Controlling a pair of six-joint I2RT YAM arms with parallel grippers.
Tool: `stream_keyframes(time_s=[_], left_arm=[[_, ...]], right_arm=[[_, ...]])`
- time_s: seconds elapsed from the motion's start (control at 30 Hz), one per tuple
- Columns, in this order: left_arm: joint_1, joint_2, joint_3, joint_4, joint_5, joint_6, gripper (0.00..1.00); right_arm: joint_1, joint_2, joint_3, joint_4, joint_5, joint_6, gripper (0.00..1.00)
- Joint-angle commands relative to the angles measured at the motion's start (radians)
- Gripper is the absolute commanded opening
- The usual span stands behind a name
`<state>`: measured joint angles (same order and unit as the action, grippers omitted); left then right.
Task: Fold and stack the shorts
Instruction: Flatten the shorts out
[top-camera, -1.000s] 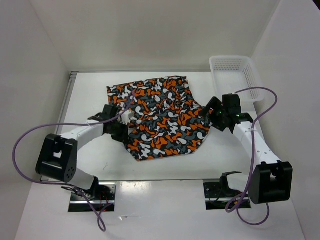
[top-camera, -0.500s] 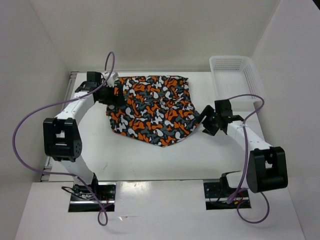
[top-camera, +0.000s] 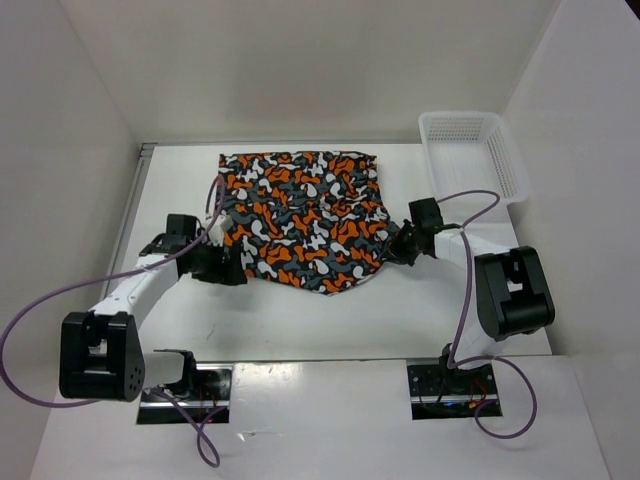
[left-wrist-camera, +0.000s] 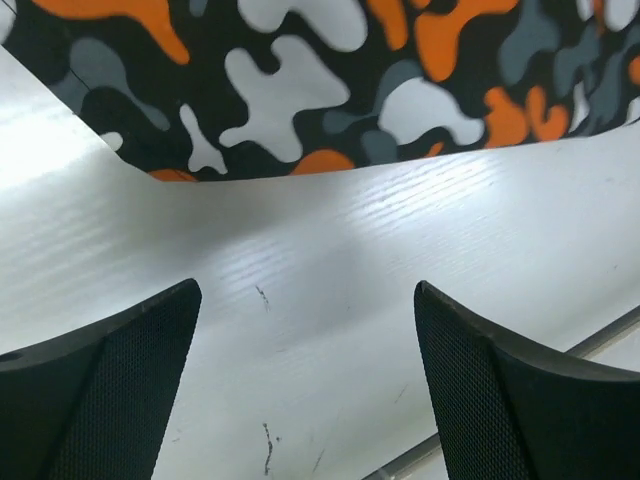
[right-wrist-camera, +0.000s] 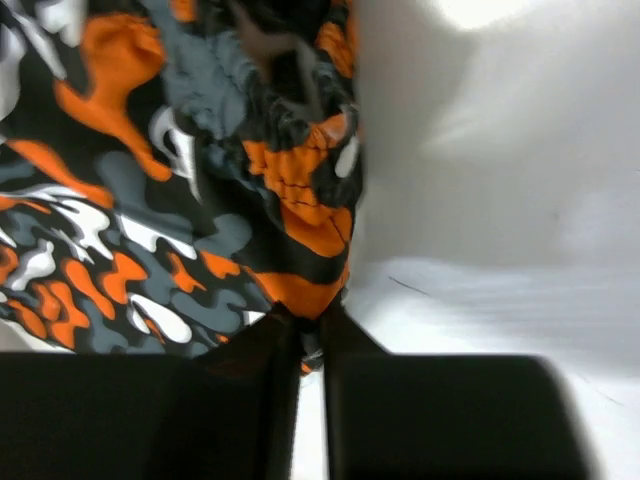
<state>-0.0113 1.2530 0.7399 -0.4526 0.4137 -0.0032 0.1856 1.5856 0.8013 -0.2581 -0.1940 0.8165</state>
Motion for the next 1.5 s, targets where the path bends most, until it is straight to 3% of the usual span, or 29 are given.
stream_keyframes(time_s=[0.0,0.03,0.2,0.27,0.37,0.5,0.53,0.6,0.77,0.8,0.83,0.9,1.03,1.17,1.23,1.4,1.43,1.47], left_arm=[[0.005,0.025,-0.040,0.104,0.033,0.003,0.94],[0.005,0.078,-0.030,0.115,0.021,0.003,0.94],[0.005,0.152,0.009,0.170,-0.130,0.003,0.92],[0.005,0.192,0.021,0.207,-0.130,0.003,0.91],[0.005,0.259,0.021,0.326,-0.021,0.003,0.82],[-0.019,0.270,0.012,0.422,0.007,0.003,0.40],[-0.019,0.270,0.032,0.389,-0.006,0.003,0.17],[-0.019,0.225,0.102,0.324,-0.036,0.003,0.00],[0.010,0.057,0.269,0.062,0.074,0.003,0.00],[0.010,0.027,0.312,-0.083,0.083,0.003,0.00],[0.010,0.026,0.422,-0.168,0.092,0.003,0.00],[0.010,0.055,0.489,-0.301,0.115,0.003,0.00],[0.019,0.163,0.489,-0.190,0.140,0.003,0.00],[0.019,0.386,0.533,-0.069,0.120,0.003,0.74],[0.019,0.375,0.547,-0.081,0.053,0.003,0.93],[0.019,0.179,0.463,-0.141,-0.131,0.003,0.99],[0.019,0.146,0.426,-0.141,-0.144,0.003,0.96],[0.019,0.082,0.344,-0.150,-0.144,0.003,0.81]], right_arm=[[0.020,-0.004,0.058,0.080,0.022,0.001,0.11],[0.020,0.005,0.067,0.080,0.022,0.001,0.01],[0.020,-0.039,0.056,0.068,0.022,0.001,0.00],[0.020,-0.049,0.056,0.059,0.012,0.001,0.00],[0.020,-0.039,0.056,0.059,0.002,0.001,0.00],[0.029,-0.039,0.065,0.059,0.002,0.001,0.00],[0.029,-0.039,0.065,0.059,0.002,0.001,0.00],[0.029,-0.039,0.076,0.048,0.002,0.001,0.00],[0.029,-0.087,0.104,-0.003,0.002,-0.020,0.00],[0.029,-0.096,0.104,-0.024,0.002,-0.034,0.00],[0.029,-0.116,0.104,-0.035,0.002,-0.059,0.00],[0.029,-0.116,0.114,-0.068,0.002,-0.080,0.00],[0.029,-0.116,0.125,-0.056,0.004,-0.070,0.00],[0.029,-0.107,0.145,-0.044,-0.019,-0.051,0.00],[0.040,-0.116,0.145,-0.055,-0.019,-0.051,0.00],[0.040,-0.130,0.124,-0.046,-0.007,-0.051,0.00],[0.040,-0.121,0.124,-0.046,-0.007,-0.051,0.00],[0.040,-0.121,0.124,-0.046,-0.007,-0.051,0.00]])
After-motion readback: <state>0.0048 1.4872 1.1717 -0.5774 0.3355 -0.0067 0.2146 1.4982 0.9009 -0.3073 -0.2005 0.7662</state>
